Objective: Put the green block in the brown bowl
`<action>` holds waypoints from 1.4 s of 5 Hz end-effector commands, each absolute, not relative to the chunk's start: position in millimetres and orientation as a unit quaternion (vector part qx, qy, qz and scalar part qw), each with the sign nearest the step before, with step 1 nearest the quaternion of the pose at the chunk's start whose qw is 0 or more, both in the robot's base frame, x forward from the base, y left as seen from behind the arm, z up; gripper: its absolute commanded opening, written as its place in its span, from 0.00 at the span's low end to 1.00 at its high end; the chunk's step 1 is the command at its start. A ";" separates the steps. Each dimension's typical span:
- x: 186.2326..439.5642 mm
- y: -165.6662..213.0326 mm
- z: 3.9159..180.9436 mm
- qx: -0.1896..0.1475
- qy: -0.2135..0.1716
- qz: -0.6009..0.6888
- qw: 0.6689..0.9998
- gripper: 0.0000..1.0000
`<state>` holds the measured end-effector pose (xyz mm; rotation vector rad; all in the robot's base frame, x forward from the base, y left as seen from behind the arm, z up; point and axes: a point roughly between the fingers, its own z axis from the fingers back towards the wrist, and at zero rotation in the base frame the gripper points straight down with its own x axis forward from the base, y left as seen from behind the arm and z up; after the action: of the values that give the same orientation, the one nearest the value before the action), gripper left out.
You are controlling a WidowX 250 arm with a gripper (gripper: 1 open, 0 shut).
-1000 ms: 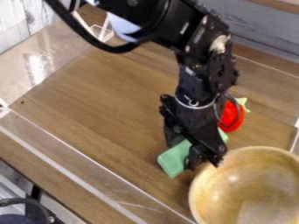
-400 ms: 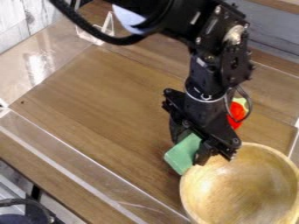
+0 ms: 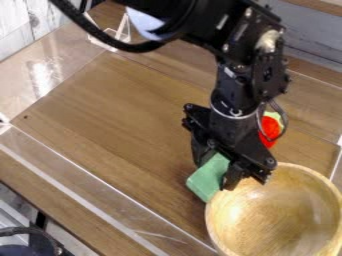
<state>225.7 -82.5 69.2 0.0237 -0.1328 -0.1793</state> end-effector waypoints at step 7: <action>215.2 -160.1 70.2 -0.048 -0.079 -0.158 0.983 0.00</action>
<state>208.2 -150.4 58.0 -0.0702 -0.1112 -0.2970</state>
